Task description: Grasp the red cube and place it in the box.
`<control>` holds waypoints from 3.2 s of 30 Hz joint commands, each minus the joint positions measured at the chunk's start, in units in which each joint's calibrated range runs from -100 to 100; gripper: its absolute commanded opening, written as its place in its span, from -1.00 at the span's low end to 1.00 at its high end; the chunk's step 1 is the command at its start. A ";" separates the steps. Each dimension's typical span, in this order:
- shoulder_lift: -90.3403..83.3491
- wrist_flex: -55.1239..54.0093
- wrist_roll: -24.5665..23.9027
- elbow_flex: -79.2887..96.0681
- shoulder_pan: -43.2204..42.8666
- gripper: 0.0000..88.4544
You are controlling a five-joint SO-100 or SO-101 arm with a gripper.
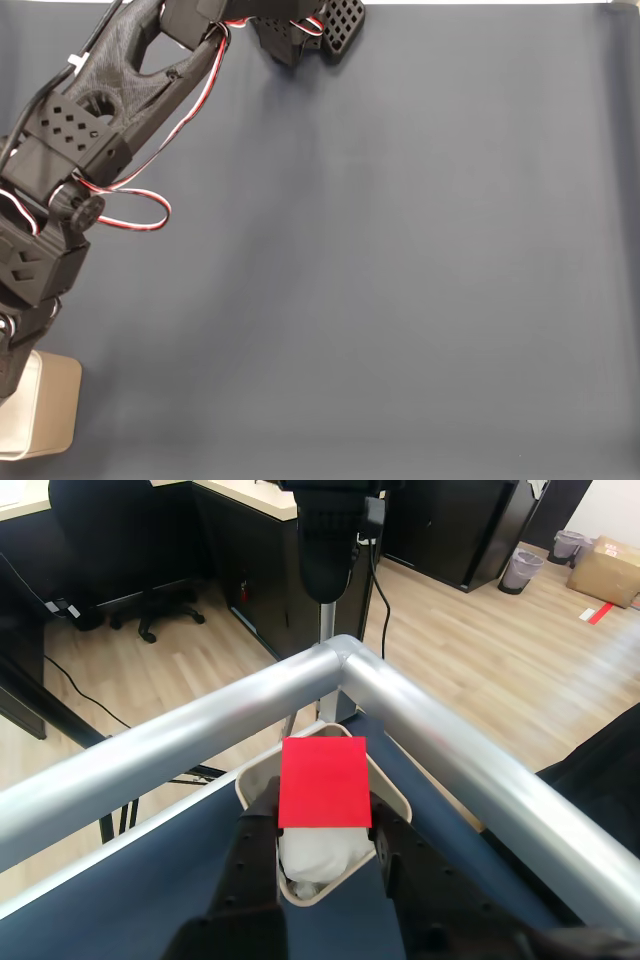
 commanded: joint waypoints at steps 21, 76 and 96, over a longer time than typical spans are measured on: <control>-1.68 -1.25 0.49 -2.52 0.19 -0.58; -5.50 -3.96 -2.05 1.49 -1.44 -0.68; -23.78 -5.60 -3.91 22.30 -13.23 -1.00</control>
